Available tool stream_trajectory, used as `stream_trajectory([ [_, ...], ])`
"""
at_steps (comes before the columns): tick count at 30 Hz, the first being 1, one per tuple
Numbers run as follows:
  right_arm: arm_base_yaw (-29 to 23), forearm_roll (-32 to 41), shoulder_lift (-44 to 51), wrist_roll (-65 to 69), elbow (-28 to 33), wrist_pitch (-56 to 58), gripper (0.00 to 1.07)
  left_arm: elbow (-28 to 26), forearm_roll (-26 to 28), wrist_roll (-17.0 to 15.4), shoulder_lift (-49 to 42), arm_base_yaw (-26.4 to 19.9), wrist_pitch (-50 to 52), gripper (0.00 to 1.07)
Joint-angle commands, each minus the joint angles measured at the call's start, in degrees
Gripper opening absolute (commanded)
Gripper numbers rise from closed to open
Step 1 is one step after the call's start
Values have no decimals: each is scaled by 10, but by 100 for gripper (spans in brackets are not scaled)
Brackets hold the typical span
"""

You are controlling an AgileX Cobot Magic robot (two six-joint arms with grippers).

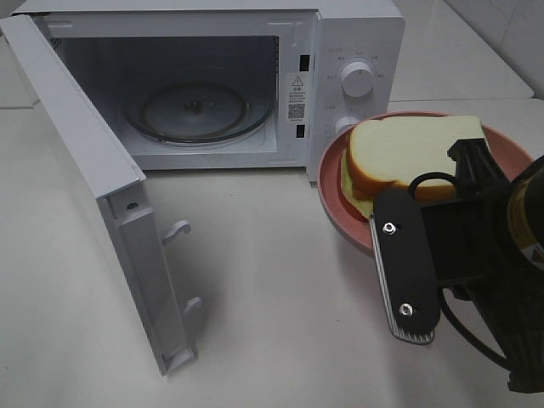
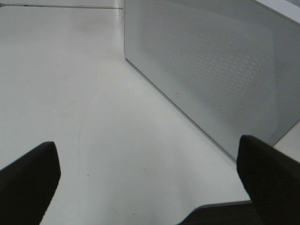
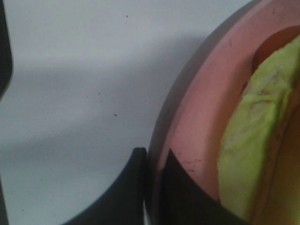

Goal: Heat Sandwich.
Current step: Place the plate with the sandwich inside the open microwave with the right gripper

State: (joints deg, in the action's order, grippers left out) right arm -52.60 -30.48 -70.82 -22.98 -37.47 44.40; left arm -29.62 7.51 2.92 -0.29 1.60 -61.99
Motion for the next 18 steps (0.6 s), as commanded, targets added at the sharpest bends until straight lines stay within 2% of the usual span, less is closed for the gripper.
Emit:
stream_trajectory([
  [1,-3,3,5,-60,1,-21,1,2,-3,0,-10,-2,8,97],
  [7,-3,26,5,-179,1,-32,1,2,-3,0,-10,-2,8,97],
  [16,-3,52,5,-194,1,-64,2,2,-3,0,-10,-2,8,97],
  [18,-3,72,5,-242,1,-69,1,2,-3,0,-10,-2,8,97],
])
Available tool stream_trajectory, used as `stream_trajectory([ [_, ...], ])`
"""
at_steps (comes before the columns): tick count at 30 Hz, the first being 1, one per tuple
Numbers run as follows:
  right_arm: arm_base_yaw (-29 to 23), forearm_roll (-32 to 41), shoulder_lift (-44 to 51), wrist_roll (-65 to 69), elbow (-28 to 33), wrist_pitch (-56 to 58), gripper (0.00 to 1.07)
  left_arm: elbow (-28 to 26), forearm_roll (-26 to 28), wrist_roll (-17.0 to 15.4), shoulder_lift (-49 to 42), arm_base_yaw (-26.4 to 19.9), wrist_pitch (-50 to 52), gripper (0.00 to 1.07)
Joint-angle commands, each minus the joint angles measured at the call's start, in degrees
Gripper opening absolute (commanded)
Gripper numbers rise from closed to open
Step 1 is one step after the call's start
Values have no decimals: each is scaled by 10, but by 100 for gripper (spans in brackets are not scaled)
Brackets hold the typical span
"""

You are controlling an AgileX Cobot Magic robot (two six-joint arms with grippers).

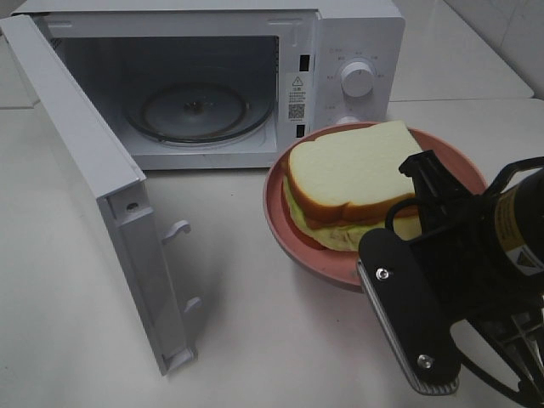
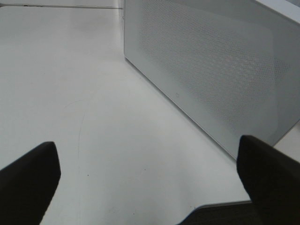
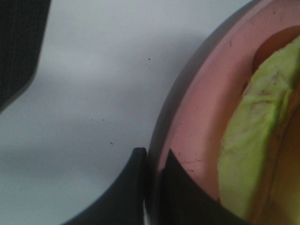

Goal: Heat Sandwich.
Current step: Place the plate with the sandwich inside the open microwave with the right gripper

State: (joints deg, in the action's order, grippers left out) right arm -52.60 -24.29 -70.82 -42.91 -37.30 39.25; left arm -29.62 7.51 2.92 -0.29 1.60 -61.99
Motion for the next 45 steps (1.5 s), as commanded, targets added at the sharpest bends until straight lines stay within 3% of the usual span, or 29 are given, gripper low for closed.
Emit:
stream_trajectory([
  [1,-3,19,5,-60,-1,-19,0,2,-3,0,-10,-2,8,97],
  [5,-1,47,5,-104,-1,-22,0,2,-3,0,-10,-2,8,97],
  [21,0,45,0,-194,-2,-81,0,2,-3,0,-10,-2,8,97],
  [39,155,197,-33,-457,-2,-167,0,2,-3,0,-10,-2,8,97],
  [45,194,287,-33,-590,-2,-160,0,2,-3,0,-10,-2,8,97],
])
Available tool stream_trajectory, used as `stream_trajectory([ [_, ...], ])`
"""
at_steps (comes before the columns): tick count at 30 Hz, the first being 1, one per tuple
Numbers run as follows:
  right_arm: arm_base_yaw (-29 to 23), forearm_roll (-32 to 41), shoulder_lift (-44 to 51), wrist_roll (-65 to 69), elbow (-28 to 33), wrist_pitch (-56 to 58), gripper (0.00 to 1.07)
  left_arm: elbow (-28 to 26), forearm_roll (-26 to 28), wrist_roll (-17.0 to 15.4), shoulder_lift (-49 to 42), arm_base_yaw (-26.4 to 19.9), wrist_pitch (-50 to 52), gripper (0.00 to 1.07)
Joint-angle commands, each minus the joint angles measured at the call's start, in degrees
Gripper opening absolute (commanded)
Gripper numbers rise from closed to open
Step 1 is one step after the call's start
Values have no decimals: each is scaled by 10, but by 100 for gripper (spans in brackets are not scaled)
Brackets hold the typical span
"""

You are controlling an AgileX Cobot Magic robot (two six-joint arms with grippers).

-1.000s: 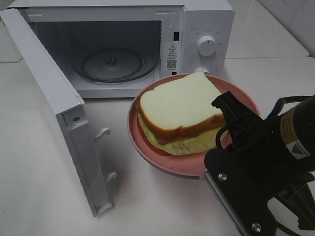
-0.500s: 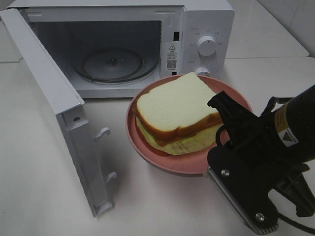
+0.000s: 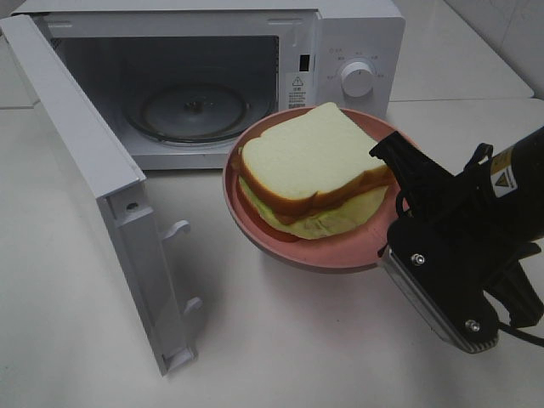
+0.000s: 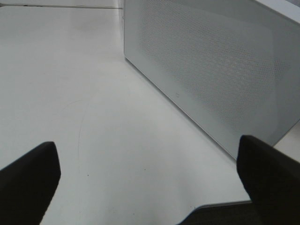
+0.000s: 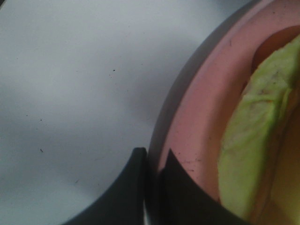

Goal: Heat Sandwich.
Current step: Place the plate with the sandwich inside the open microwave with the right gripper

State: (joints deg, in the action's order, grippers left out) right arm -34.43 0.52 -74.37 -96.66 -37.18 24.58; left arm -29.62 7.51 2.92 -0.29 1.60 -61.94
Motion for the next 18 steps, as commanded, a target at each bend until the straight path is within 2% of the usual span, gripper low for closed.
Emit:
stream_trajectory([
  [1,15,49,2,-61,-3,-15,0,2,-3,0,-10,-2,7,97],
  [18,15,51,2,-66,-3,-10,0,2,-3,0,-10,-2,7,97],
])
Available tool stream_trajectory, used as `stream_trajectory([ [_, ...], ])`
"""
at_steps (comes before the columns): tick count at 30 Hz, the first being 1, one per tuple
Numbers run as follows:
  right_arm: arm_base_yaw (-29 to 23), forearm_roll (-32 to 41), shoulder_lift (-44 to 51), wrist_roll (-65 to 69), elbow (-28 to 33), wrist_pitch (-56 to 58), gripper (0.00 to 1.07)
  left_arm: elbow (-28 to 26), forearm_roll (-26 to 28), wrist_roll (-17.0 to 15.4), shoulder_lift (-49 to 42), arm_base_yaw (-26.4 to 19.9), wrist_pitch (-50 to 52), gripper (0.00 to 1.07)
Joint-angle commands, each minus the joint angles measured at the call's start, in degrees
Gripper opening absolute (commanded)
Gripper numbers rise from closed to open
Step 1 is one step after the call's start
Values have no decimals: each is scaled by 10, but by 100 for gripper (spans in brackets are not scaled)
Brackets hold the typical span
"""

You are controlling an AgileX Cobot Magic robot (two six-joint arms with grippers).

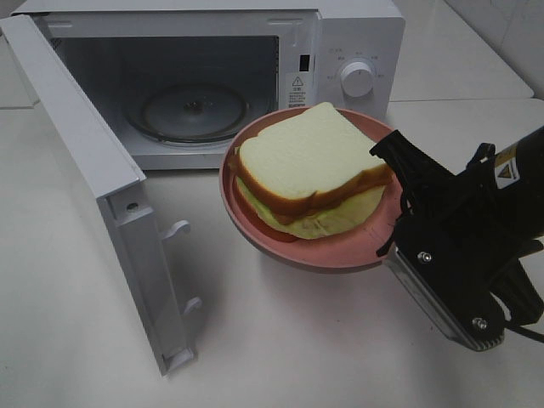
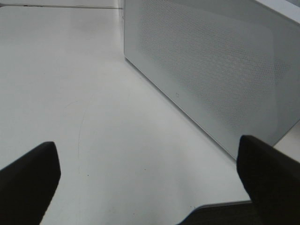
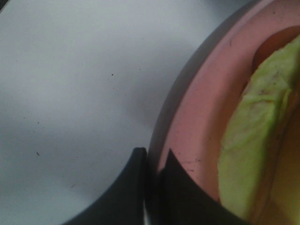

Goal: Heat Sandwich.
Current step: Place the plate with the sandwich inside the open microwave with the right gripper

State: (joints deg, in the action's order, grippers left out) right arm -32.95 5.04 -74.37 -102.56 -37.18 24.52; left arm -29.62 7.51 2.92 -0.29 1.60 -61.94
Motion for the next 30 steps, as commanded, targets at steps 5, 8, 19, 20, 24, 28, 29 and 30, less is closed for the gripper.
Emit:
stream_trajectory([
  [5,-16,0,-2,3,-3,-18,0,2,-3,0,-10,-2,7,97],
  [8,-19,-1,-20,7,-3,-23,0,2,-3,0,-10,-2,7,97],
  [19,-19,-1,-94,7,-49,-39,0,2,-3,0,-10,-2,7,97],
  [20,-22,-1,-102,7,-53,-38,0,2,-3,0,-10,-2,7,97],
  [24,-41,-7,-131,8,-78,-36,0,2,-3,0,-10,-2,7,97],
  [28,-46,-11,-163,17,-108,-36,0,2,-3,0,-10,-2,7,97],
  [29,-46,-11,-171,17,-117,-32,0,2,-3,0,-10,-2,7,97],
  [30,-46,-11,-171,17,-117,-32,0,2,-3,0,-10,-2,7,97],
])
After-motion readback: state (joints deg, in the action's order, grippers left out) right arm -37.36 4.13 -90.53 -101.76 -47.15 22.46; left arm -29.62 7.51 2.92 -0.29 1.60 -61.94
